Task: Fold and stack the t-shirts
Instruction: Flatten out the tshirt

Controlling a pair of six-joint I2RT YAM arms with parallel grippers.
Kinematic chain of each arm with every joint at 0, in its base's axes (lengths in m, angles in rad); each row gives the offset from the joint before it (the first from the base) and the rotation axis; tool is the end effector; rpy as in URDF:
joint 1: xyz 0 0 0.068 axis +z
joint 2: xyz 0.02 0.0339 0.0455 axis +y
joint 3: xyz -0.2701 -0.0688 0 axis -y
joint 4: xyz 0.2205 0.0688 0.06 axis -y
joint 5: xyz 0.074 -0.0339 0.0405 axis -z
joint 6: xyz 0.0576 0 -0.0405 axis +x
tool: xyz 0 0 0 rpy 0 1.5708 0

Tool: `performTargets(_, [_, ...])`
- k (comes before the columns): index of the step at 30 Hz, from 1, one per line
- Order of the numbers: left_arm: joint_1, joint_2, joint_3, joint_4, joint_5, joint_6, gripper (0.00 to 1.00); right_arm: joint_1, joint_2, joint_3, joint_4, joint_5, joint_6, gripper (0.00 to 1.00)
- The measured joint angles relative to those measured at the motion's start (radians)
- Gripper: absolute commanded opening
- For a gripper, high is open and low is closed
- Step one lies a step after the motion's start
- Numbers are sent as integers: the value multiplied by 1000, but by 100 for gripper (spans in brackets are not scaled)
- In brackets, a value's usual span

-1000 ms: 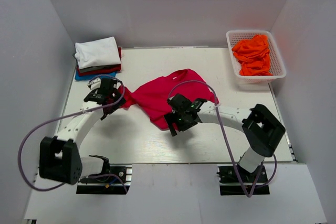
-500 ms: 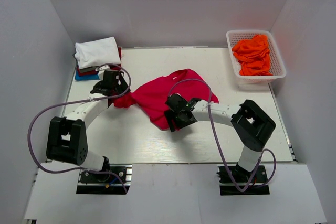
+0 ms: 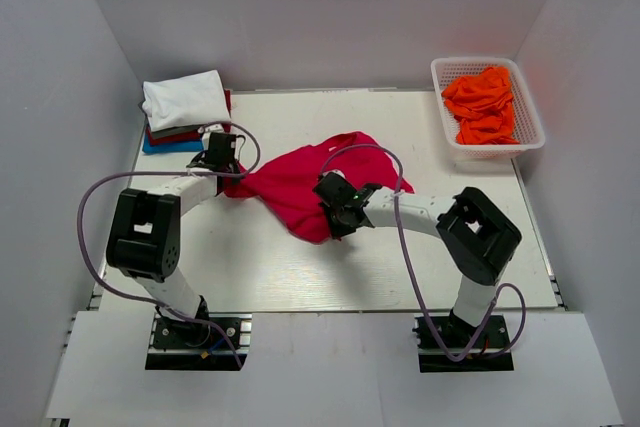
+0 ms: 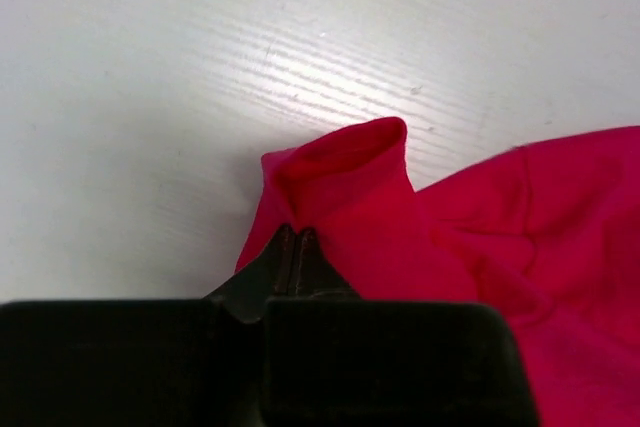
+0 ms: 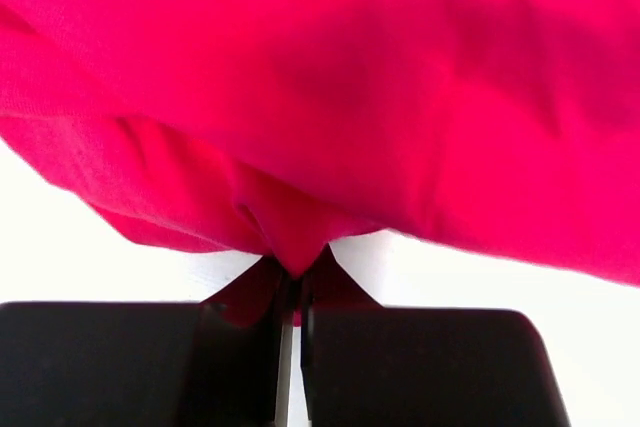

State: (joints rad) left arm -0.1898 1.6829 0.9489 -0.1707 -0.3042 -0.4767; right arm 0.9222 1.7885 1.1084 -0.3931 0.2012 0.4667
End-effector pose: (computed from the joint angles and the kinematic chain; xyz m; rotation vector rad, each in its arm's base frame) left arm 0.3311 -0.0460 0.1774 -0.4724 2.3740 0.0766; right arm 0.2205 0.2718 0.1706 -0.5271 2.5722 0.2232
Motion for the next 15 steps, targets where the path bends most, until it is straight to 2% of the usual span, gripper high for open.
performTargets(3, [0, -53, -6, 31, -2, 17, 0, -4, -51, -22, -2, 36, 2, 0])
performTargets(8, [-4, -251, -28, 48, -11, 41, 0, -14, -265, -15, -87, 118, -8, 0])
performTargets(11, [-8, -429, -19, 48, -9, 43, 0, -26, -400, 65, -183, 193, -30, 0])
performTargets(15, [-9, -622, 53, 23, -7, 43, 0, -37, -529, 255, -279, 299, -85, 0])
